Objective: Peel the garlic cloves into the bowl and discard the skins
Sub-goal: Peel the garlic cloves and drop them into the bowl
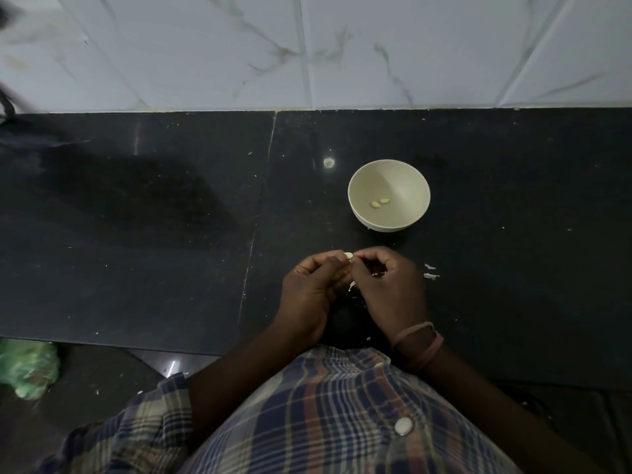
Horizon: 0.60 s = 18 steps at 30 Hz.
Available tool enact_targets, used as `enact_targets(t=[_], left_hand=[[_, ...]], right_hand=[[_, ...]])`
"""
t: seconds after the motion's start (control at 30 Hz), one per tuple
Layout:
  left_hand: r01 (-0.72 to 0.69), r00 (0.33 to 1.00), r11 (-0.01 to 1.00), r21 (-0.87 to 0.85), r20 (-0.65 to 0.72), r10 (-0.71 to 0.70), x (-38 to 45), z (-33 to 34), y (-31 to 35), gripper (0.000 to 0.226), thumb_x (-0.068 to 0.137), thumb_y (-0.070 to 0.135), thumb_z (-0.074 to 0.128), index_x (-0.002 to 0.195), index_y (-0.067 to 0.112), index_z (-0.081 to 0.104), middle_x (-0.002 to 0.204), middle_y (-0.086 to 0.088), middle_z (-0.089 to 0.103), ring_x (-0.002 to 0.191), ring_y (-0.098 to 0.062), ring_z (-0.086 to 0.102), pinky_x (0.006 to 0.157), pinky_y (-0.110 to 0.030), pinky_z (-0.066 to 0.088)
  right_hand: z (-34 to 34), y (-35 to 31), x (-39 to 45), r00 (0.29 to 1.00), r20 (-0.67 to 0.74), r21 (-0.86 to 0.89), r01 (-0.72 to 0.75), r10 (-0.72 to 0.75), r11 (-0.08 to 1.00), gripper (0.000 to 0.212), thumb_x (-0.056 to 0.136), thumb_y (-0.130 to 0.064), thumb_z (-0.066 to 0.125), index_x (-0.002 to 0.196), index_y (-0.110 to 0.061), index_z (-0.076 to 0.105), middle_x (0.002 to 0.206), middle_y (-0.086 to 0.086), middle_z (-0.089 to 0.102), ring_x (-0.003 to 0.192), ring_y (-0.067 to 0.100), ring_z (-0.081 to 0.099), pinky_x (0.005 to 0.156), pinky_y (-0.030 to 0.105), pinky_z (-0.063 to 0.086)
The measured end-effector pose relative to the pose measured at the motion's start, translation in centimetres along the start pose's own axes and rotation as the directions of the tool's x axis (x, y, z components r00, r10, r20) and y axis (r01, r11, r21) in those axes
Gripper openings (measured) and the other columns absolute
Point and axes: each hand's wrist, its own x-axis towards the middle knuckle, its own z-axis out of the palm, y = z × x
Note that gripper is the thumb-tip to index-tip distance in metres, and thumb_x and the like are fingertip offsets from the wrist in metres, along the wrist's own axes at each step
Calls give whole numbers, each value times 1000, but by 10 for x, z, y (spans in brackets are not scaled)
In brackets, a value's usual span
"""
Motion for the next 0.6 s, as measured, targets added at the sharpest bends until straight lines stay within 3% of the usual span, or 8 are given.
enact_targets(t=[0.17,0.37,0.47,0.6], left_hand=[[-55,998,994,89,19,54,-1,1,-1,11,88,4,72,99,8,73,96,-17,74,86,-25,72,77,-34,57],[-36,999,997,64,38,34,0,2,1,18,84,6,75,102,5,75,102,-22,74,88,-25,73,78,-31,58],[-54,996,993,105,74,47,-1,0,3,23,77,13,78,99,7,77,102,-21,75,86,-24,73,78,-31,57],[-81,993,986,144,102,67,-3,-4,6,19,77,12,77,95,7,78,100,-23,75,84,-25,74,78,-33,60]], right_hand=[[-1,2,0,999,13,-12,29,-29,1000,2,86,-22,74,88,-21,73,84,-7,71,79,6,67,76,38,58],[-5,-1,2,998,-19,13,64,-64,998,2,86,-17,75,87,-17,74,82,-7,72,76,6,67,74,32,57],[-11,-3,4,996,29,28,83,-84,996,4,87,-14,73,85,-17,75,78,-6,73,73,8,69,71,33,57],[-16,-5,6,982,135,32,126,-129,992,14,89,-12,69,76,-17,73,70,0,70,68,20,69,66,44,57]])
